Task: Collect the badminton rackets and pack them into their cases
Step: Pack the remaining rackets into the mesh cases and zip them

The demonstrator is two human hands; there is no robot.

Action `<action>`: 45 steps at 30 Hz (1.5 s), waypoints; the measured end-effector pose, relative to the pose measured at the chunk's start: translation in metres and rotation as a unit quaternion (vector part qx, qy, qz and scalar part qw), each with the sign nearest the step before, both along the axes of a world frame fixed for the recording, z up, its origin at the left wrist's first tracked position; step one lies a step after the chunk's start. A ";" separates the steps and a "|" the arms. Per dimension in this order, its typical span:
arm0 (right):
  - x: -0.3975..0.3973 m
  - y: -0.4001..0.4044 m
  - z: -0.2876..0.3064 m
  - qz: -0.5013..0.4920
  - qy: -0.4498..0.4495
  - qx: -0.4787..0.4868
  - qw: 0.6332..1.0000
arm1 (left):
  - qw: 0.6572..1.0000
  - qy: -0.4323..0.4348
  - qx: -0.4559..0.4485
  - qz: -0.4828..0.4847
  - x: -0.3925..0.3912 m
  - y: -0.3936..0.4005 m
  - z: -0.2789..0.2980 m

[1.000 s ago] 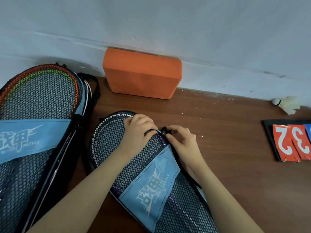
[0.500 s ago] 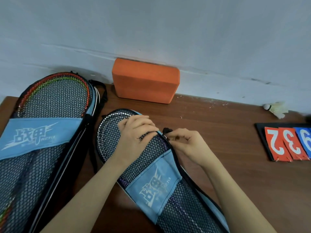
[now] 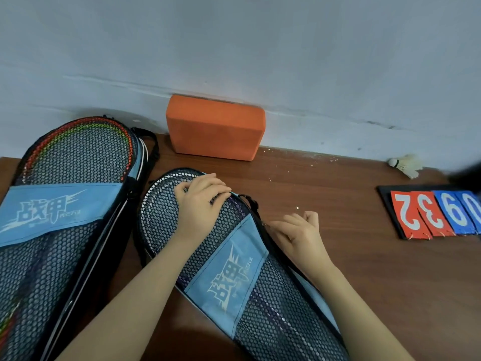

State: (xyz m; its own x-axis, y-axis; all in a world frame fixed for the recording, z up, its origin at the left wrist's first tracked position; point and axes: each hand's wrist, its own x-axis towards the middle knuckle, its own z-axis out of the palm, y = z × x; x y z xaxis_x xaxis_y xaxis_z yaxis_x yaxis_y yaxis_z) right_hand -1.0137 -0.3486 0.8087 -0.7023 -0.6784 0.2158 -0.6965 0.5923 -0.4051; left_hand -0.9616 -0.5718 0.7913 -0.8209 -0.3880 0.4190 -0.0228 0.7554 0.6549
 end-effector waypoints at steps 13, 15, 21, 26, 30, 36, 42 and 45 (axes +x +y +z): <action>0.026 0.034 -0.033 -0.047 0.020 -0.002 0.999 | 0.984 -0.152 -0.053 -0.081 -0.003 0.030 -0.013; 0.029 0.035 -0.035 -0.038 0.033 0.003 0.999 | 0.960 -0.183 -0.100 -0.188 0.010 0.057 -0.018; 0.032 0.051 -0.027 -0.027 0.030 0.003 0.999 | 0.964 -0.170 -0.108 -0.173 0.023 0.093 -0.023; 0.039 0.084 -0.028 -0.037 -0.007 0.005 0.999 | 0.978 -0.165 -0.102 -0.074 0.018 0.093 -0.028; 0.048 0.128 -0.036 -0.083 -0.078 0.015 0.993 | 0.974 -0.207 -0.089 0.008 0.014 0.090 -0.037; 0.049 0.154 -0.036 -0.071 -0.110 0.015 0.991 | 0.961 -0.252 -0.087 -0.069 0.023 0.129 -0.035; 0.044 0.155 -0.035 -0.015 -0.079 0.004 0.997 | 0.947 -0.250 -0.116 -0.166 0.049 0.209 -0.028; 0.046 0.160 -0.036 0.003 -0.077 0.002 0.997 | 0.959 -0.254 -0.082 -0.095 0.056 0.216 -0.026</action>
